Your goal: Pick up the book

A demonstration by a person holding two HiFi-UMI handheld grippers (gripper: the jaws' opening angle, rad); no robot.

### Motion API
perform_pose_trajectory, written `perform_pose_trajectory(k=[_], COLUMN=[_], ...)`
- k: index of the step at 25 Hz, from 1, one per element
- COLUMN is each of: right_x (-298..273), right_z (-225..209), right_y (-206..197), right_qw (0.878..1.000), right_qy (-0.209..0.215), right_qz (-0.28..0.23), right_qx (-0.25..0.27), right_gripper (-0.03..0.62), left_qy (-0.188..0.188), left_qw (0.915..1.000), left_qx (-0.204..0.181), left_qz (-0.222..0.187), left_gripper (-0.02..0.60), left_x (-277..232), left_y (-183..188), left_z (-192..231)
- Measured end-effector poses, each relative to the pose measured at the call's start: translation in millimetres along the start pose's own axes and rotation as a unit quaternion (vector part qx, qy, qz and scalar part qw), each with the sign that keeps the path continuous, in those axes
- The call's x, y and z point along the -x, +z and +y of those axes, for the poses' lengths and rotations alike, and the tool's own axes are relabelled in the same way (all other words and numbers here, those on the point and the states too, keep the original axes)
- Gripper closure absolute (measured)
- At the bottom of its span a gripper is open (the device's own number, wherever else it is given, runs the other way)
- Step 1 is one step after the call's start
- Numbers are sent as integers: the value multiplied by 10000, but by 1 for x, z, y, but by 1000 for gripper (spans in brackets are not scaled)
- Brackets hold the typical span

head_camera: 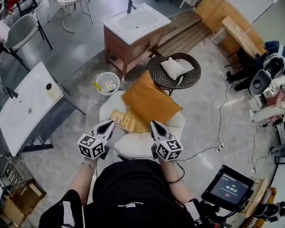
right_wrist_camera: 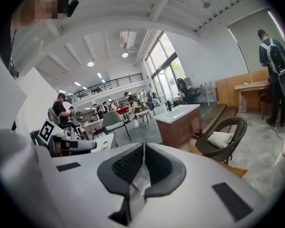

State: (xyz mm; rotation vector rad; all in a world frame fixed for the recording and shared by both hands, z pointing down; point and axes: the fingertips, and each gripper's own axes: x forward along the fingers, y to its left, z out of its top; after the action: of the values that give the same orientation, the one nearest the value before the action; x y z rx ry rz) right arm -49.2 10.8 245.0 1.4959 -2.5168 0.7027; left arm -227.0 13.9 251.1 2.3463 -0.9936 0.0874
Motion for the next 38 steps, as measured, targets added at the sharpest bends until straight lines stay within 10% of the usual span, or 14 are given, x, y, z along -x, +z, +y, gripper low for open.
perform_pose_trajectory(k=[38], right_x=[-42], right_z=[-87], right_y=[-94], right_qw=[9907], right_qy=[137], right_qz=[977], right_qx=[-939], right_gripper=[566], left_qy=[537], left_qw=[9817], left_qx=[1062], left_qz=[1485], left_gripper=[532], left_x=[-118], left_y=[-144], left_z=[77])
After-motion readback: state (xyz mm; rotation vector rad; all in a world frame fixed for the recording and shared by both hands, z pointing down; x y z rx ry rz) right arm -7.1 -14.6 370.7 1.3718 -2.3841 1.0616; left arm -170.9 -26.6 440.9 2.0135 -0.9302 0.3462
